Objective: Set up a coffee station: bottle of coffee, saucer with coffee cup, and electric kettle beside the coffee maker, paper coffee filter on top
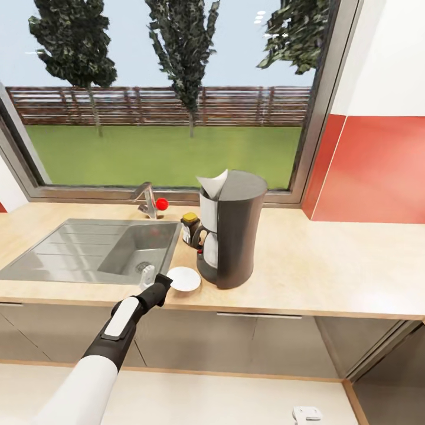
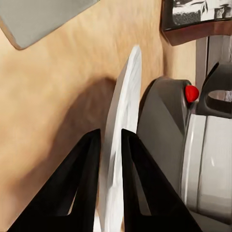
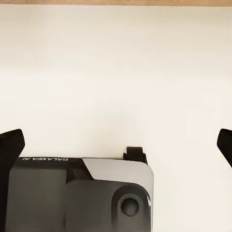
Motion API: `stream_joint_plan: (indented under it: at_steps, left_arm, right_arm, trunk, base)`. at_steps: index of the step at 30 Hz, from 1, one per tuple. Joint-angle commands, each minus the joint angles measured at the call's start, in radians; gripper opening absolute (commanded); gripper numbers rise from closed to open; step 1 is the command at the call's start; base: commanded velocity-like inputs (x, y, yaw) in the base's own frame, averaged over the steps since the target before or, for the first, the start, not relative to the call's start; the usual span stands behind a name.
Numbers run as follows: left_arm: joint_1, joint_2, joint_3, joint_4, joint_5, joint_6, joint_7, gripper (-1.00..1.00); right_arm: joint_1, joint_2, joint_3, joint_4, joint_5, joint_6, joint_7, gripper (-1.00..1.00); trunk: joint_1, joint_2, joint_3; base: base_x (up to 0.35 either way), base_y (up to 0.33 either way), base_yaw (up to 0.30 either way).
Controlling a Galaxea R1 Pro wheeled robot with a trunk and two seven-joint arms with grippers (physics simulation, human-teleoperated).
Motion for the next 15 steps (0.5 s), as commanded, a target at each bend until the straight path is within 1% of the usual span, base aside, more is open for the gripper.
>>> stream_joint_plan:
  at_steps: [1, 15]
  left_arm:
    - [-0.001, -0.001, 0.004, -0.002, 0.009, 0.007, 0.009, -1.0]
    - [-0.001, 0.001, 0.004, 0.007, 0.009, 0.008, 0.009, -1.0]
  right_arm:
    - [-0.001, 0.0, -0.009, 0.0, 0.01, 0.001, 0.004, 1.0]
    - [0.001, 0.0, -0.008, 0.0, 0.01, 0.0, 0.003, 1.0]
  trunk:
    - [0.001, -0.002, -0.002]
    - [0.001, -0.002, -0.002]
  base:
    - [0.021, 0.0, 0.0]
    - [0.024, 0.0, 0.0]
